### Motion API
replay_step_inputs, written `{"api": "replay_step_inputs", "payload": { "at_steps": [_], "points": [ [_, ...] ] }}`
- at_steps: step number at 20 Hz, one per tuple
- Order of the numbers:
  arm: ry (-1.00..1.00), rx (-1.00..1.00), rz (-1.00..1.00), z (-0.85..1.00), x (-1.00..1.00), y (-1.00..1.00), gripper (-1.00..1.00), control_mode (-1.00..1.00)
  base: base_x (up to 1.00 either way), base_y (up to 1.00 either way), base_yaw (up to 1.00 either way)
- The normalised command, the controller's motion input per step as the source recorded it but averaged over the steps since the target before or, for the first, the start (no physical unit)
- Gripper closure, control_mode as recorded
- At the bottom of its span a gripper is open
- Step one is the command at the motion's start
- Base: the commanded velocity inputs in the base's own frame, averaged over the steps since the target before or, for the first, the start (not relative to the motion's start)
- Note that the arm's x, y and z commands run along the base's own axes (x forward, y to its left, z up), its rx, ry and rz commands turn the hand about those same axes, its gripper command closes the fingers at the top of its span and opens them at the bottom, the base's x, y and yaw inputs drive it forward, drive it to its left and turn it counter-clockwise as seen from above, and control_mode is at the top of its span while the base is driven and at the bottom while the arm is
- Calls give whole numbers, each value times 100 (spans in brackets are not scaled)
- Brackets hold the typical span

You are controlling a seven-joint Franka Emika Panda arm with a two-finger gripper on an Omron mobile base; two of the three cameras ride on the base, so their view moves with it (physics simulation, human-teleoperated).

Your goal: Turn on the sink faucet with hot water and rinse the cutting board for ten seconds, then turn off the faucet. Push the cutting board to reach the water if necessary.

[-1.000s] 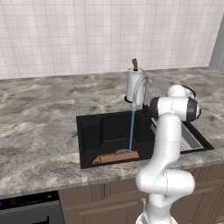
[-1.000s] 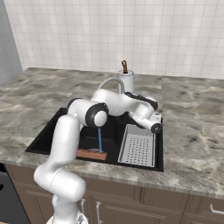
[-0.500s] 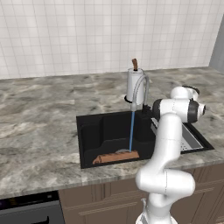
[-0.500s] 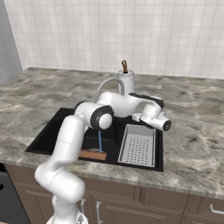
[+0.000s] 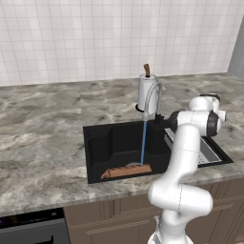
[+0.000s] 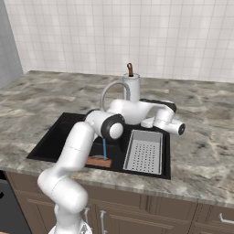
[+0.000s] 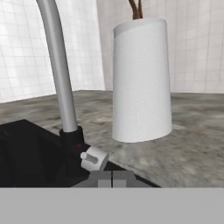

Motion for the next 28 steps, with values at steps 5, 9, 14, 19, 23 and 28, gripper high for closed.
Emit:
{"api": "replay_step_inputs", "payload": {
  "at_steps": [5, 9, 14, 19, 23, 28],
  "points": [
    [0, 0, 6, 0, 0, 18, 100, -100, 0, 0, 0],
    [0, 0, 4, 0, 0, 18, 100, -100, 0, 0, 0],
    [0, 0, 3, 0, 0, 7, 100, -100, 0, 0, 0],
    [0, 0, 0, 0, 0, 0, 100, -100, 0, 0, 0],
    [0, 0, 0, 0, 0, 0, 100, -100, 0, 0, 0],
    [0, 0, 0, 0, 0, 0, 100, -100, 0, 0, 0]
  ]
}}
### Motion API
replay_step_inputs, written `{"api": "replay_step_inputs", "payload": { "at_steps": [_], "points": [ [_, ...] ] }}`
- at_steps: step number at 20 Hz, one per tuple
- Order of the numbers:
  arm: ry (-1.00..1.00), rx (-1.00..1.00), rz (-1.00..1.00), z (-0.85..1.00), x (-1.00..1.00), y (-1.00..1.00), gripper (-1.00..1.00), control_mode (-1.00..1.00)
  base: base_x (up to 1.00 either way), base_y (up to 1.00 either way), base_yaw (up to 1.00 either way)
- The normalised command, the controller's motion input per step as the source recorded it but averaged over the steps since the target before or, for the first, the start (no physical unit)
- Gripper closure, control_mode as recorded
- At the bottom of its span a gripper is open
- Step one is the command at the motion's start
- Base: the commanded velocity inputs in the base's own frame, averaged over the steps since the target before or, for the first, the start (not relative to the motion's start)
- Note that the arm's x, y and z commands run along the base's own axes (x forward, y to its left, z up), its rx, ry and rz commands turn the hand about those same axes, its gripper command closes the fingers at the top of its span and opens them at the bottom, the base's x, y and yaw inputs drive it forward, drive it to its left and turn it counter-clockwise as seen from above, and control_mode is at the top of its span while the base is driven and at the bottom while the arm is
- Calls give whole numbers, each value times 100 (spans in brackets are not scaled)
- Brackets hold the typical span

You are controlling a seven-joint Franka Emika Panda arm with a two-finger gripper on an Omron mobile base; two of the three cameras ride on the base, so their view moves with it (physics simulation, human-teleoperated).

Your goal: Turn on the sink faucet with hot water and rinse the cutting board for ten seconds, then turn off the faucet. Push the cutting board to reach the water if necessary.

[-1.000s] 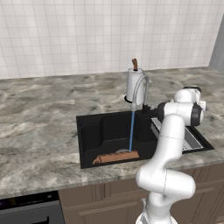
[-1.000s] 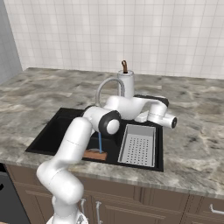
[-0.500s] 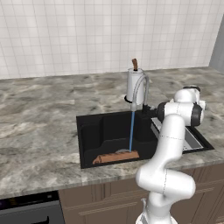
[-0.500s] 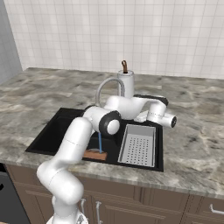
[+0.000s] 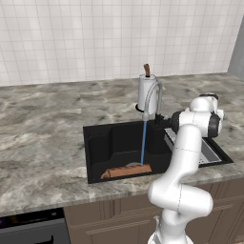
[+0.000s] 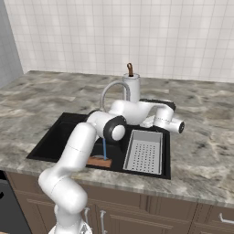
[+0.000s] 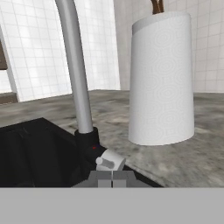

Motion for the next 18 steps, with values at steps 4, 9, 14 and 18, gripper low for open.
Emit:
{"api": "replay_step_inputs", "payload": {
  "at_steps": [4, 9, 14, 18],
  "points": [
    [0, 0, 0, 0, 0, 0, 100, -100, 0, 0, 0],
    [0, 0, 0, 0, 0, 0, 100, -100, 0, 0, 0],
    [0, 0, 0, 0, 0, 0, 100, -100, 0, 0, 0],
    [0, 0, 0, 0, 0, 0, 100, -100, 0, 0, 0]
  ]
}}
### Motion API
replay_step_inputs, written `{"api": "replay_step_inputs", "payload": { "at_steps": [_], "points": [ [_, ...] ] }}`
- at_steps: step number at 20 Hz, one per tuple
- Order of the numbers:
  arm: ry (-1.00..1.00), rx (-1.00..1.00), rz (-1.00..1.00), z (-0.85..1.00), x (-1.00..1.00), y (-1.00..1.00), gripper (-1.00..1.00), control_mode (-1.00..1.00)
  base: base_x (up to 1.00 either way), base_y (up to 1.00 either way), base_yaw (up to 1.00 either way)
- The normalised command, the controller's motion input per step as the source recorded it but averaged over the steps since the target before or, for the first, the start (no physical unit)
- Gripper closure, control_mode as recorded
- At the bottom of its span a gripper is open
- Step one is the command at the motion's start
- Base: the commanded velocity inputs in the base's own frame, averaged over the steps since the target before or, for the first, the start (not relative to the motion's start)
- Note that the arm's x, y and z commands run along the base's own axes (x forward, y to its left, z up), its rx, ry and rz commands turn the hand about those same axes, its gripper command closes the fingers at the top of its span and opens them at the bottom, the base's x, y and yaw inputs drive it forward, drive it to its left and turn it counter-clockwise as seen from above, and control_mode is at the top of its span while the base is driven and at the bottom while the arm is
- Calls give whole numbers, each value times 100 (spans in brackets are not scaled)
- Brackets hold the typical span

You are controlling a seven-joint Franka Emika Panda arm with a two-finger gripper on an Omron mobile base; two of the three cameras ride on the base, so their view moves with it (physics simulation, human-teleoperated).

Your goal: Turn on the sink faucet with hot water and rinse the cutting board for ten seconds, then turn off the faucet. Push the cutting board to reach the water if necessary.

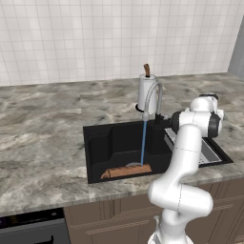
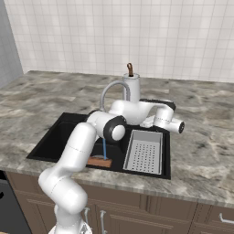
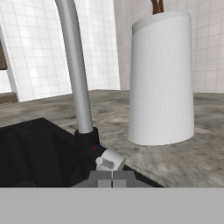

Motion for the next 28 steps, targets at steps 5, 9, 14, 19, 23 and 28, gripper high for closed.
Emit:
{"api": "replay_step_inputs", "payload": {
  "at_steps": [5, 9, 14, 19, 23, 28],
  "points": [
    [0, 0, 0, 0, 0, 0, 100, -100, 0, 0, 0],
    [0, 0, 0, 0, 0, 0, 100, -100, 0, 0, 0],
    [0, 0, 0, 0, 0, 0, 100, -100, 0, 0, 0],
    [0, 0, 0, 0, 0, 0, 100, -100, 0, 0, 0],
    [0, 0, 0, 0, 0, 0, 100, -100, 0, 0, 0],
    [0, 0, 0, 0, 0, 0, 100, -100, 0, 0, 0]
  ]
}}
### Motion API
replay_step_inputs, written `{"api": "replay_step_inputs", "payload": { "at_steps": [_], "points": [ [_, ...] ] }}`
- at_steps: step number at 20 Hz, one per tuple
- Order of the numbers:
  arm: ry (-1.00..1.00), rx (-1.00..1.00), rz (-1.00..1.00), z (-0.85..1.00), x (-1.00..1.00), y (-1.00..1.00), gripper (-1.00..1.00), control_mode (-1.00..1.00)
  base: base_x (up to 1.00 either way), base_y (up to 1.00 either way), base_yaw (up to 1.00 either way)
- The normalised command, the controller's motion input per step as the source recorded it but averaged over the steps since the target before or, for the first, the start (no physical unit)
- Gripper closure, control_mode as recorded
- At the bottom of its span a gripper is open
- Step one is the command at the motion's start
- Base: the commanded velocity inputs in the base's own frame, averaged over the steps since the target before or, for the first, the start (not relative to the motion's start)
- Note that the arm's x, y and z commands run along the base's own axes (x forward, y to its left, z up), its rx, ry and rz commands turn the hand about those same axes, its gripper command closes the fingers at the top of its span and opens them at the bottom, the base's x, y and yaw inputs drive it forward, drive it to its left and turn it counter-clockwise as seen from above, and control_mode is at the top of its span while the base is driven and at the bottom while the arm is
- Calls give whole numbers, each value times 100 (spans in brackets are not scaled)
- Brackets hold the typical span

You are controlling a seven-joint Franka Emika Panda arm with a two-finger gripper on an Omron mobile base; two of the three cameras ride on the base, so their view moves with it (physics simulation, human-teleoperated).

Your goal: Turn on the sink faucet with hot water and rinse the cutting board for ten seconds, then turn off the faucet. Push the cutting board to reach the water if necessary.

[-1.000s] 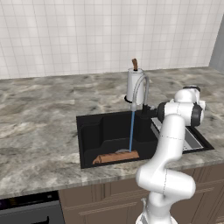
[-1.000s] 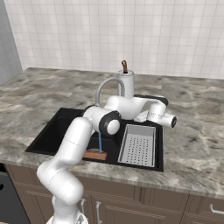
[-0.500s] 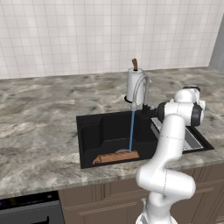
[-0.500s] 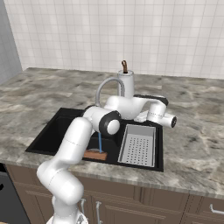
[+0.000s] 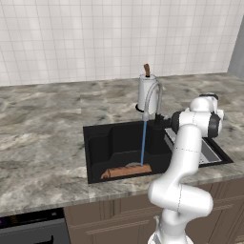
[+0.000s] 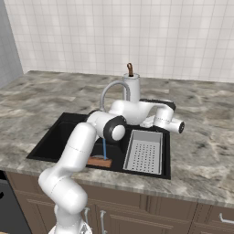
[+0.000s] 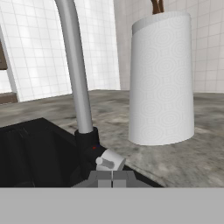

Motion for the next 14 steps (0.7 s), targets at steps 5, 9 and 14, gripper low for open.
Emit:
{"api": "replay_step_inputs", "payload": {
  "at_steps": [5, 9, 14],
  "points": [
    [0, 0, 0, 0, 0, 0, 100, -100, 0, 0, 0],
    [0, 0, 0, 0, 0, 0, 100, -100, 0, 0, 0],
    [0, 0, 0, 0, 0, 0, 100, -100, 0, 0, 0]
  ]
}}
